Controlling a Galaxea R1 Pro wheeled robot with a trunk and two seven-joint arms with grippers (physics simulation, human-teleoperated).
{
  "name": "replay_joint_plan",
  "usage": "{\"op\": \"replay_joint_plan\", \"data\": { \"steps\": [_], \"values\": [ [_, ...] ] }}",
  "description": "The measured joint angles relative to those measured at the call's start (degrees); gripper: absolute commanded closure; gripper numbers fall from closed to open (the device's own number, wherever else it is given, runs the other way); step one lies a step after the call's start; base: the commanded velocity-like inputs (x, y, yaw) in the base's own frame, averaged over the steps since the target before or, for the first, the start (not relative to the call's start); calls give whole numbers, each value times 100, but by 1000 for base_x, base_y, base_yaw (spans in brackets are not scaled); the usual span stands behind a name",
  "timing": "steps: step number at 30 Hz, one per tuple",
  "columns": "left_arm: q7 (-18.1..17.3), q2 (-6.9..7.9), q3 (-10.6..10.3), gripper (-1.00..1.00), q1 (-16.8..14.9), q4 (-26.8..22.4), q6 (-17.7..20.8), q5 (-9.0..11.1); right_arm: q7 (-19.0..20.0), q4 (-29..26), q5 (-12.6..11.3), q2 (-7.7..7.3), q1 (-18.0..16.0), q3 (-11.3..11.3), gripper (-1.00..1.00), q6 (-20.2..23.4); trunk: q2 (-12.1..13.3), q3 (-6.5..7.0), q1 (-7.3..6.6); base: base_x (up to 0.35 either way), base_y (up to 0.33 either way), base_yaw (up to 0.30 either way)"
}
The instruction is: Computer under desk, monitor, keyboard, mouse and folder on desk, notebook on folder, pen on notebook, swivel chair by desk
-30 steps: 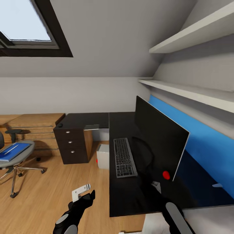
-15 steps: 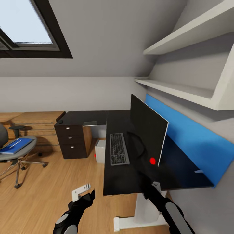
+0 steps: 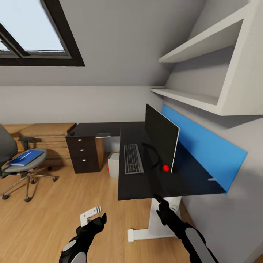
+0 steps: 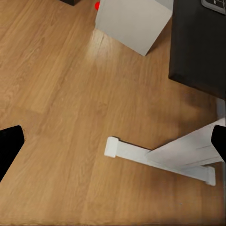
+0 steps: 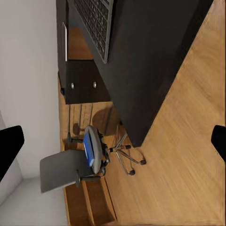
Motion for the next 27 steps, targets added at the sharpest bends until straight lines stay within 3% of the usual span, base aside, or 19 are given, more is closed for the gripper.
{"op": "replay_joint_plan", "data": {
  "steps": [7, 11, 15, 18, 21, 24, 27],
  "values": [
    [-16, -9, 305, -100, 0, 145, 8, 1, -299, 237, 48, 36, -2, 11, -100, -38, 0, 0, -1, -300, 0, 0],
    [-13, -11, 355, -100, 0, 204, 9, -3, -344, 422, 159, 69, -36, 15, -100, -100, 0, 0, -3, -97, 0, 0],
    [-15, -31, 355, -100, 0, 703, 9, -9, -486, 1049, 345, 183, -175, 14, -100, -365, 0, 0, -3, -28, 0, 0],
    [-17, -37, 377, -100, 0, 1352, -11, -34, -543, 1896, 444, 328, -412, 26, -100, -915, 0, 0, -4, -8, 0, 0],
    [-18, -34, 375, -100, 0, 1652, -27, -26, -555, 2382, 682, 396, -573, 75, -100, -1209, 119, 53, -69, -3, 0, 0],
    [-22, -37, 366, -100, 0, 1998, -89, -20, -558, 2613, 1089, 422, -642, 134, -100, -1334, 239, 107, -135, -1, 0, 0],
    [-36, -65, 295, -100, 0, 2596, -163, -28, -553, 2777, 1675, 434, -673, 151, -100, -1417, 360, 161, -201, 0, 0, 0]
  ]
}}
